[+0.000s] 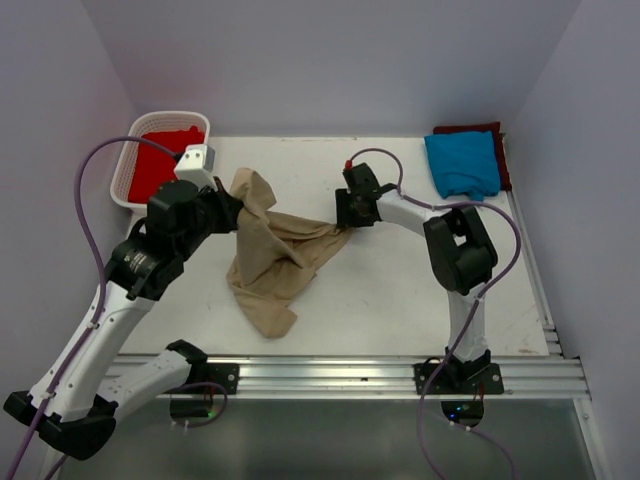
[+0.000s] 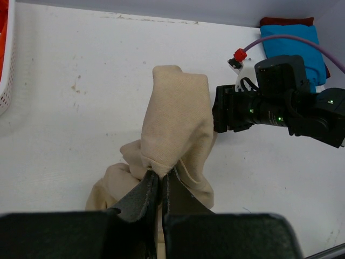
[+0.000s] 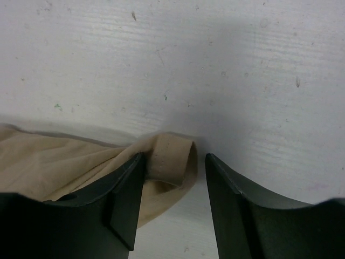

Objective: Fold and stack the t-shirts
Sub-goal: Flatten out the tshirt

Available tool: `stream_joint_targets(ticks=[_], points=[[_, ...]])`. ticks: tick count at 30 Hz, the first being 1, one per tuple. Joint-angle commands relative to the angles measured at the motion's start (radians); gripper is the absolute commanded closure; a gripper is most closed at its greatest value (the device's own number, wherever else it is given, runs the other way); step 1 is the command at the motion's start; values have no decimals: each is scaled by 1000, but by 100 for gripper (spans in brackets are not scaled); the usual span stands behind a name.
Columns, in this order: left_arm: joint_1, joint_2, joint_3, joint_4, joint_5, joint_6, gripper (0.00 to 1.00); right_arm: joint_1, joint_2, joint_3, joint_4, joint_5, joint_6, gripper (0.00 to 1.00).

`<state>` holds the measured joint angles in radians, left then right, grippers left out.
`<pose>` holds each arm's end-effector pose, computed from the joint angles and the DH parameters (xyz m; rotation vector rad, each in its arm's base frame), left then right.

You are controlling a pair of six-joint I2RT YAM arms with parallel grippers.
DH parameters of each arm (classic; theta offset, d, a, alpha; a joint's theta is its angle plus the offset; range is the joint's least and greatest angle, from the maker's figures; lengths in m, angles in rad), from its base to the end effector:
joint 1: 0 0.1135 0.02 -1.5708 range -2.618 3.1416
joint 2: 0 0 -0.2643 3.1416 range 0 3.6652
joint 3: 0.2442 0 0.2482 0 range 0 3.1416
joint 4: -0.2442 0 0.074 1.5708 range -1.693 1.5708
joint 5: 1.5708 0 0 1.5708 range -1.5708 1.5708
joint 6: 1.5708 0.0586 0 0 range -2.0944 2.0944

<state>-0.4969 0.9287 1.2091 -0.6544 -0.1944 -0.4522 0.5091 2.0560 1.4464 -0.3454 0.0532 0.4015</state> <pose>0.1803 -0.0849 0.4014 -0.0864 1.9611 -0.4403 0.3959 0.2174 0.1504 -0.1156 2.5476 0.2957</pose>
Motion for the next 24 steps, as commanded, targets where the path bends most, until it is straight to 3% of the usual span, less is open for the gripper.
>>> stream_joint_targets(ticks=[1,4,5,9,13,18,21,24], points=[[0,-22,23,25,-2,-3,100,-3,10,-6,52,-49,46,48],[0,-25,23,19,-8,-2,100,-3,-3,-40,77,-110,68,79],[0,-27,21,21,-11,0,100,-1,-13,-69,91,-108,72,100],[0,-30,18,25,-28,6,100,-3,-101,-121,57,-70,62,100],[0,-42,30,30,-77,23,100,-1,-282,-113,-58,136,8,100],[0,-82,102,24,-210,70,100,-1,-602,17,-229,364,-88,100],[0,-109,154,32,-229,104,100,-3,-739,123,-292,419,-134,100],[0,-157,190,99,-188,159,100,-1,-859,160,-293,350,-193,100]])
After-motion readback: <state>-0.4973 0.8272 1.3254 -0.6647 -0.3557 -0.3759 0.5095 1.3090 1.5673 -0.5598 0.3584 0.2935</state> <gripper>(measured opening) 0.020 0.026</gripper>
